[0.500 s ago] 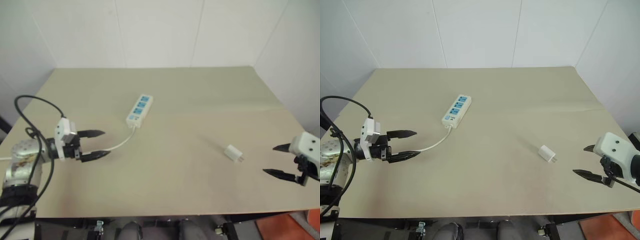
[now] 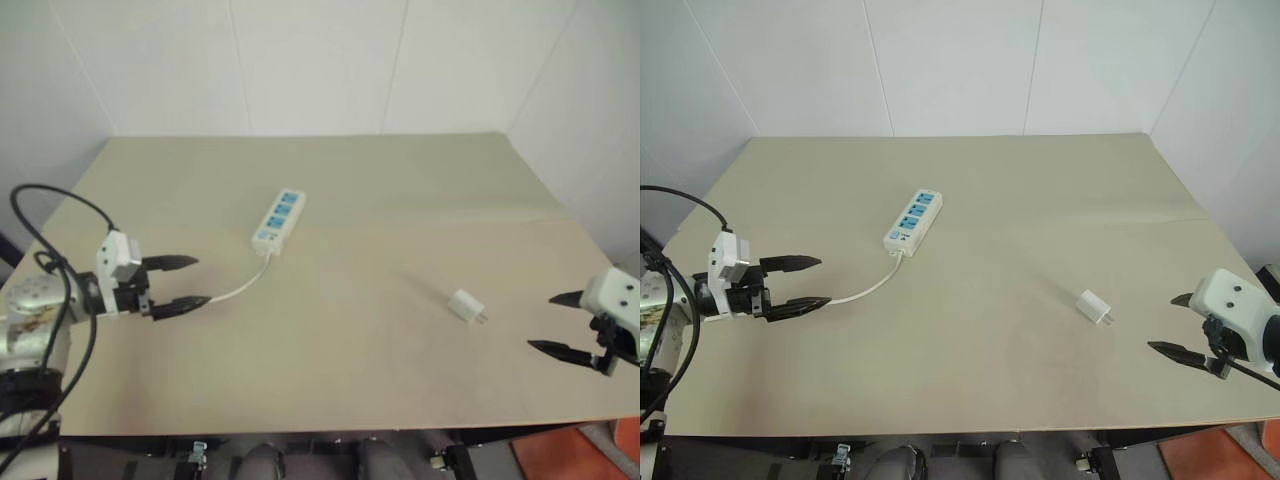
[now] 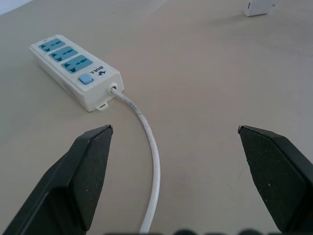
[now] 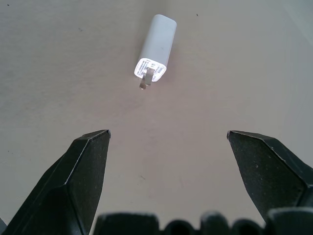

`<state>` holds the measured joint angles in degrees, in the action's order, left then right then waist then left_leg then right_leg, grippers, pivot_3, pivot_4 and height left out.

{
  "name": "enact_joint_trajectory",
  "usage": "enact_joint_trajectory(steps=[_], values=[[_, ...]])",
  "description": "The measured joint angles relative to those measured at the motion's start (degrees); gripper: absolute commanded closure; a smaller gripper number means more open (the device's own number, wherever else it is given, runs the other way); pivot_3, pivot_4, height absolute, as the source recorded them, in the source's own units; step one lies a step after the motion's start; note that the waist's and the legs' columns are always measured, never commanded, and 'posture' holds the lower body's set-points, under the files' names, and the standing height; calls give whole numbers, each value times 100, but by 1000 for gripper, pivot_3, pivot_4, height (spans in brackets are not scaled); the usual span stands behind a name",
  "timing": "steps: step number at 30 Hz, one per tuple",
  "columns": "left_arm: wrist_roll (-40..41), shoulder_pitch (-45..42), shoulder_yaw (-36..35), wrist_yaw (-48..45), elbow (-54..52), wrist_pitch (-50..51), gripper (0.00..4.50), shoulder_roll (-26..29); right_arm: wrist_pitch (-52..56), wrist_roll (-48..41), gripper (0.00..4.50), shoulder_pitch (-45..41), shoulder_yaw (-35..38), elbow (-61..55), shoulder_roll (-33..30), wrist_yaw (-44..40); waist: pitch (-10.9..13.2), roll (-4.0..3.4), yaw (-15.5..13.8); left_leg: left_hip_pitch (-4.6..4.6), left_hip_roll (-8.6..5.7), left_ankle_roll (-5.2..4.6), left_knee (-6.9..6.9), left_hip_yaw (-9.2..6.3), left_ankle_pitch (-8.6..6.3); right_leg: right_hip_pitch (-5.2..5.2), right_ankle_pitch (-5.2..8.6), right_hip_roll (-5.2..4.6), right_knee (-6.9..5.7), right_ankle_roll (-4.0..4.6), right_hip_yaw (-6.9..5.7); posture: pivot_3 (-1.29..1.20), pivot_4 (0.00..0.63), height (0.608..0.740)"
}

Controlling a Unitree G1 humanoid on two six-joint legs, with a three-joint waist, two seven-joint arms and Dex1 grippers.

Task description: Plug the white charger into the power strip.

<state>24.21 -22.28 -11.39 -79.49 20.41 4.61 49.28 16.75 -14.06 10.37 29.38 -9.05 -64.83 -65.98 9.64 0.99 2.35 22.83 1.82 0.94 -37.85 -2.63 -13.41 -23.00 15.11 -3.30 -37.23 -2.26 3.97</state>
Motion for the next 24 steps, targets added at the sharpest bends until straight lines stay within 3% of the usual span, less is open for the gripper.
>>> enact_joint_trajectory(steps=[6, 10, 16, 24], values=[[-235, -36, -2, 718, 17, -231, 25, -357, 2, 28, 0, -164, -13, 22, 7, 98, -1, -1, -13, -3, -2, 0, -1, -1, 0, 4, 0, -2, -1, 0, 0, 0, 150, 740], [-601, -347, -19, 2194, 236, -511, 25, -1271, 108, 27, 0, -320, -118, -156, 161, 357, 0, 4, -85, -13, -4, 0, -7, -6, 0, 24, -1, -2, 0, 0, -3, 0, 150, 740], [-778, -695, 43, 3153, 448, -1324, 25, -2362, 538, 9, 0, -764, -502, -847, 378, 880, -2, 5, -144, -15, -10, 1, -7, -6, 0, 25, -3, -7, -2, 1, -1, 0, 150, 740], [-1511, -1782, 148, 4741, 2330, -2296, 25, -3340, 1316, -144, 0, -1669, -1083, -1978, 465, 1495, 0, 13, -165, -41, -17, 1, -7, -13, 0, 65, -2, -10, 14, -5, -5, 0, 150, 740]])
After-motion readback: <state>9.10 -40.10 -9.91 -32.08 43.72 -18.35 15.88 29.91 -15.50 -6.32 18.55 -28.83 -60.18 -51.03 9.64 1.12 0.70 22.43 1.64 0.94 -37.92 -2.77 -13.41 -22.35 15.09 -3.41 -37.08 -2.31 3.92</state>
